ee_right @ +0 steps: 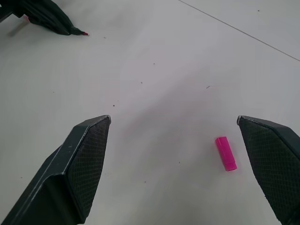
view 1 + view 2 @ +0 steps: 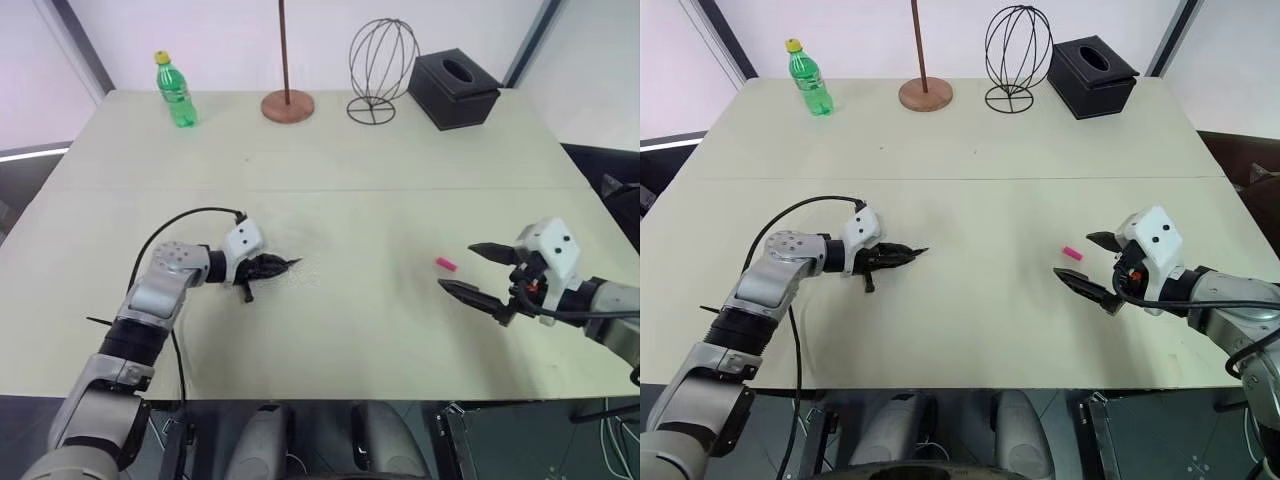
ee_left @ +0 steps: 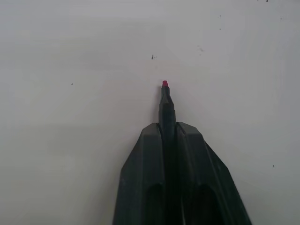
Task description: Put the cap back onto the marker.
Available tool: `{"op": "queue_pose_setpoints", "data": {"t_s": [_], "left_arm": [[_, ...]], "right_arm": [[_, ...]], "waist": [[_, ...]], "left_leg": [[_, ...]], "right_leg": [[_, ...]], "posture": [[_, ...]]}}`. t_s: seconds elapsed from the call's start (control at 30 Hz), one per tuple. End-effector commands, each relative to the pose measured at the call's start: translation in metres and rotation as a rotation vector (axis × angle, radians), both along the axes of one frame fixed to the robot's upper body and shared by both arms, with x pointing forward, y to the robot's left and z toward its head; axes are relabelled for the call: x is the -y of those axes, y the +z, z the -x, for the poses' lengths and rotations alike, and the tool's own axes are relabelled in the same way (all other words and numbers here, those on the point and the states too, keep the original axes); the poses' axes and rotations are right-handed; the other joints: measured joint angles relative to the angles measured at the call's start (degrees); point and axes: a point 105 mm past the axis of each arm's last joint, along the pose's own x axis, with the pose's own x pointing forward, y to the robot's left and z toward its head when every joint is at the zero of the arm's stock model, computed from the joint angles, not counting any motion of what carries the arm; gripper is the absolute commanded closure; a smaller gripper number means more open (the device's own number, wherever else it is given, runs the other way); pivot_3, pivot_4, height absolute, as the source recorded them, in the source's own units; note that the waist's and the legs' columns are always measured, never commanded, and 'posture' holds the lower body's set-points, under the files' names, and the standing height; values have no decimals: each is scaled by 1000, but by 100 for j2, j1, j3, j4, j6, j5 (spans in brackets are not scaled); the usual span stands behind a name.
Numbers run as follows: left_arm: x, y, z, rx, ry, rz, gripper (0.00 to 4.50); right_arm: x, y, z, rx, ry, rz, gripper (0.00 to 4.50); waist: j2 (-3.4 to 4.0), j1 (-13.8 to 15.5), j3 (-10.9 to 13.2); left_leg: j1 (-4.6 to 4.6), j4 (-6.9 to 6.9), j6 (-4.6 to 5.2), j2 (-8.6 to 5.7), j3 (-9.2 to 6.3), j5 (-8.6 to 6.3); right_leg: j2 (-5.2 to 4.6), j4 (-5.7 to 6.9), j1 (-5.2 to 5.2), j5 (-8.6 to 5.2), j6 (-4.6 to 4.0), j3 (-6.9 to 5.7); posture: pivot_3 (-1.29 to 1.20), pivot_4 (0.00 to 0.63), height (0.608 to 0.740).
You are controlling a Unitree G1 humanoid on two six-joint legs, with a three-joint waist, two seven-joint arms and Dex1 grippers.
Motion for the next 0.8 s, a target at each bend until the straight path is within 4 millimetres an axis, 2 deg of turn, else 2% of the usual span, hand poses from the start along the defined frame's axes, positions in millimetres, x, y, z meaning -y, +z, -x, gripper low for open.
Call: {"op": "queue_pose_setpoints", "data": {"t_s": [0.03, 0.2, 0.27, 0.37, 0.47, 0.63, 0.8], "left_arm": [[-3, 0, 2, 6, 5, -18, 4460], [-7, 6, -1, 45, 7, -22, 4460], [-8, 19, -5, 87, -9, -10, 4460], [-5, 49, -10, 146, -53, 29, 4460], [-3, 79, -11, 186, -127, 32, 4460], [0, 110, -3, 207, -319, -53, 4460], [4, 125, -1, 251, -421, -119, 4460]], "right_arm": [[0, 11, 0, 55, 4, 7, 0], [3, 10, -2, 54, -6, 10, 0], [8, 12, -7, 71, -20, 24, 0], [19, 16, -18, 104, -44, 61, 0], [28, 11, -27, 92, -39, 107, 0], [35, -7, -39, 33, 16, 116, 0], [42, -18, -47, 5, 32, 117, 0]], "waist": [[0, 0, 0], [0, 0, 0], [0, -6, 0], [-1, -5, 0], [-4, 16, 3], [-4, -20, 3], [-2, -23, 3]], "left_leg": [[0, 0, 0, 0, 0, 0], [0, 0, 0, 0, 0, 0], [0, 0, 0, 0, 0, 0], [0, 0, 0, 0, 0, 0], [-3, 4, 0, -2, -2, 0], [-3, 3, 1, -3, 4, 0], [-2, 3, 1, -1, 5, 0]], "right_leg": [[0, 0, 0, 0, 0, 0], [0, 0, 0, 0, 0, 0], [0, 0, 0, 0, 0, 0], [1, 1, 0, 0, 0, 0], [2, 1, 0, 0, 0, -4], [4, -3, 0, 0, 1, -2], [7, -2, -1, 0, 1, -1]], "posture": [[0, 150, 740], [0, 150, 740], [0, 150, 740], [0, 150, 740], [0, 150, 740], [0, 150, 740], [0, 150, 740]]}}
